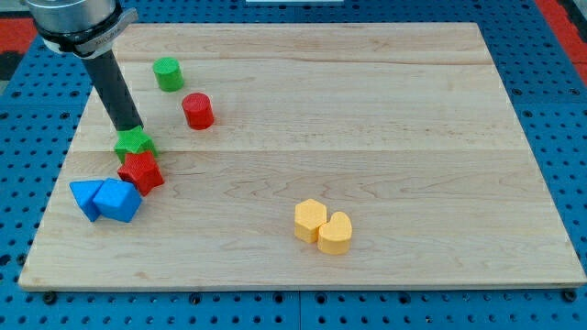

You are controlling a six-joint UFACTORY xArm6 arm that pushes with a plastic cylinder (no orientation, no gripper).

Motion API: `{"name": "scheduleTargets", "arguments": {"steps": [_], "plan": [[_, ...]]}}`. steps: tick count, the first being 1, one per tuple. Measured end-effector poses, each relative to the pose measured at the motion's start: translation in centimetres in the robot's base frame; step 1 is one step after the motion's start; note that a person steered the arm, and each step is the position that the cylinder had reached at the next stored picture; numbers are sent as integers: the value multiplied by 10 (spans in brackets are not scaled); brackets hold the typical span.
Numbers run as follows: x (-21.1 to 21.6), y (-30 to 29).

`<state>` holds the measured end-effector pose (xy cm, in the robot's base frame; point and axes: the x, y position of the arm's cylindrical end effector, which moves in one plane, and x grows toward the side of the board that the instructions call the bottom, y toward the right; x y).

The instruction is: Move the red circle closer to the green star

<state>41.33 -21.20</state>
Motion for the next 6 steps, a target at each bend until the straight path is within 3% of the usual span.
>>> {"name": "scheduleTargets", "arguments": {"steps": [2, 3, 4, 6], "plan": [[4, 113], [-35, 123], [-57, 94], [-11, 43]]}}
